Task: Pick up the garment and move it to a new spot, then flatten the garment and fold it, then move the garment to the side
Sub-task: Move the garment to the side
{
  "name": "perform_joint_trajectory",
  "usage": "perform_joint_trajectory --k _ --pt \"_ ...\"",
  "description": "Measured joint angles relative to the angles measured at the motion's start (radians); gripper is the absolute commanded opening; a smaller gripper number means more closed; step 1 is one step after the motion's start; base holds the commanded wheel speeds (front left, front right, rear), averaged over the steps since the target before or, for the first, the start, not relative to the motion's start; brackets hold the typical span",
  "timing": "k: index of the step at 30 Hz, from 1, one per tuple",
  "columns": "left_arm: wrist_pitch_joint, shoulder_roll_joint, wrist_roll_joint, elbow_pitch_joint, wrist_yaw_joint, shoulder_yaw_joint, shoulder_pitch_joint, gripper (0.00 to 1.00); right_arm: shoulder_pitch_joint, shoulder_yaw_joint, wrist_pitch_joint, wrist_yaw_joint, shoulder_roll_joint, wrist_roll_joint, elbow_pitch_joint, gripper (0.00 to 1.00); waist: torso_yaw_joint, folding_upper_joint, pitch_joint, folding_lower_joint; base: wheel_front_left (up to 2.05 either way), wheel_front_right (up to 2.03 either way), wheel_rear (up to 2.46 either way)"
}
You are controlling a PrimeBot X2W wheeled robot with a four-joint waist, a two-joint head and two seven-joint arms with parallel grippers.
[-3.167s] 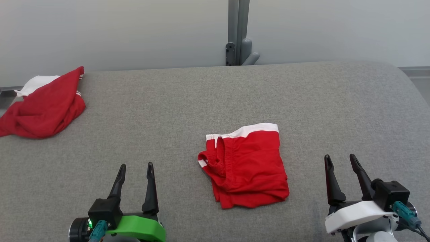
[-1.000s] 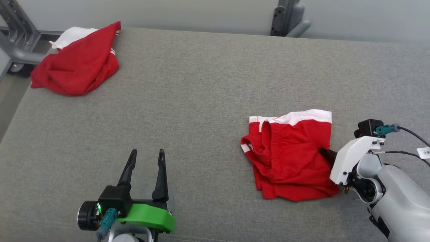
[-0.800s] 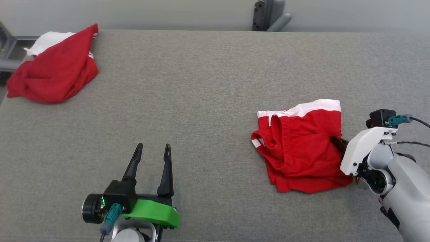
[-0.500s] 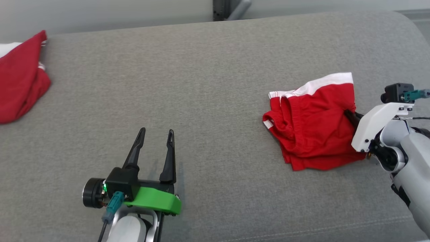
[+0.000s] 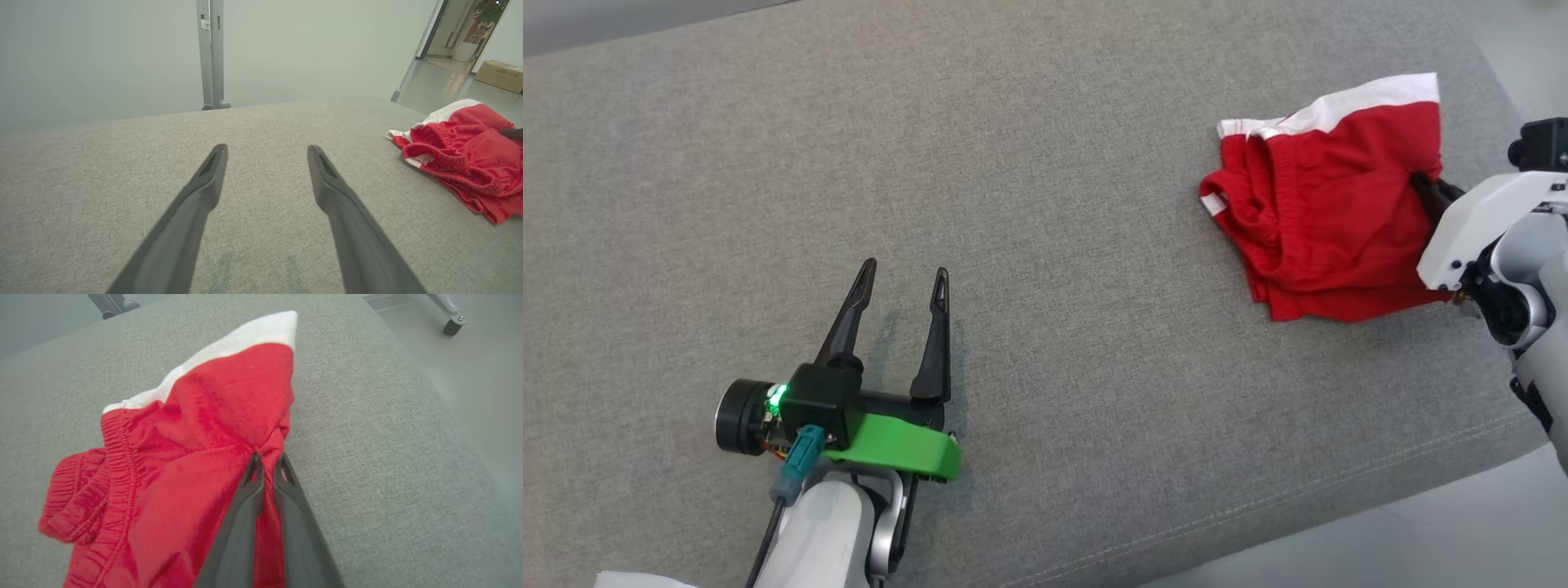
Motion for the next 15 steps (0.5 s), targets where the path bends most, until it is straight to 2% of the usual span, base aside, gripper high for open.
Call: perform_joint_trajectory --k 5,15 --pt "0.0 0.0 0.002 0.004 -0.001 0.01 -0.007 1.0 -0.033 -0.012 -0.034 0.0 -0.052 -0.017 0.037 0.0 0.004 0.0 0.034 0.0 0.0 0.0 0.0" --pt "0.0 0.001 0.016 -0.007 -0.002 0.021 -0.008 1.0 -0.128 -0.04 -0.083 0.0 -0.143 -0.098 0.148 0.0 0.083 0.0 0.069 0.0 0.0 0.0 0.0"
